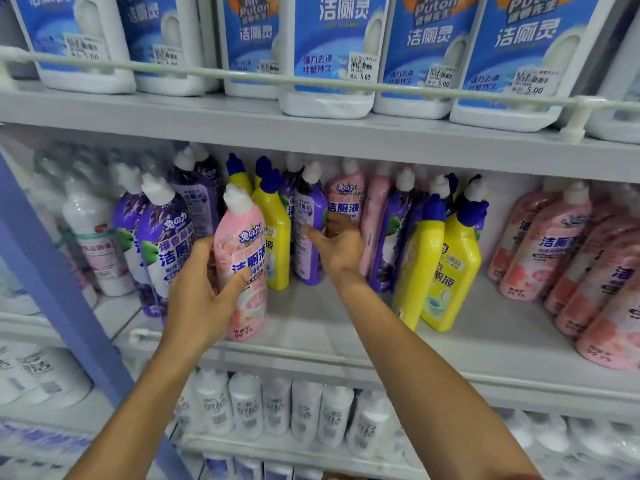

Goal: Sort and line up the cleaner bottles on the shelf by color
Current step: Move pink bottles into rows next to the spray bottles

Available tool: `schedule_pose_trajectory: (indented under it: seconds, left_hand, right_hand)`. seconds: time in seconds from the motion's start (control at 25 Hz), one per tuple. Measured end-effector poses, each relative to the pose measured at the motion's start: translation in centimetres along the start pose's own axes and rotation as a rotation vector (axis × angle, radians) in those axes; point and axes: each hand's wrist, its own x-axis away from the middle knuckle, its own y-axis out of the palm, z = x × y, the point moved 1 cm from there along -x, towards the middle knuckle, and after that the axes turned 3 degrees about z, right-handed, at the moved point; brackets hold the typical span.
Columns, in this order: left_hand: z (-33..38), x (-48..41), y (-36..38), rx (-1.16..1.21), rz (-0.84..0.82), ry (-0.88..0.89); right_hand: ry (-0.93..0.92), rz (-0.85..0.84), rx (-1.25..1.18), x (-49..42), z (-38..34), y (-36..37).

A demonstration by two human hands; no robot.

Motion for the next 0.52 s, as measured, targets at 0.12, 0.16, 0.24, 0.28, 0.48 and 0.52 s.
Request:
schedule_pose_trajectory:
  seconds: [0.12,0.16,0.24,0.28,0.48,0.52]
  left_hand:
    - [-0.2,0.1,0.0,-0.006,0.010,0.014]
    - [-0.3,0.0,0.1,-0.012,0.015,0.018]
    - [-0.7,-0.2,0.4,-0.022,0.018,0.024]
    - [-0.7,-0.3,0.5,-0.024,0.017,0.030]
    - [-0.4,-0.2,0.2,-0.022,0.003,0.036]
    - [-0.5,-0.3,0.2,-0.023,0.002,0.039]
  right_hand:
    - [-0.083,0.092,-0.181,-1.6,-2.2,-1.6]
    - [-0.182,0.173,-0.124,-3.1,-3.3,-2.1]
    - [-0.373,0.288,0.113,-6.6,-5.7,-2.8]
    - [-0.412,0.256,0.240,-8.2,-6.8,-2.8]
    - [-0.344,-0.120,0.727,-11.4,-8.5,-1.9]
    - [-0.366,-0.116,0.762,-11.3,-8.5,-1.9]
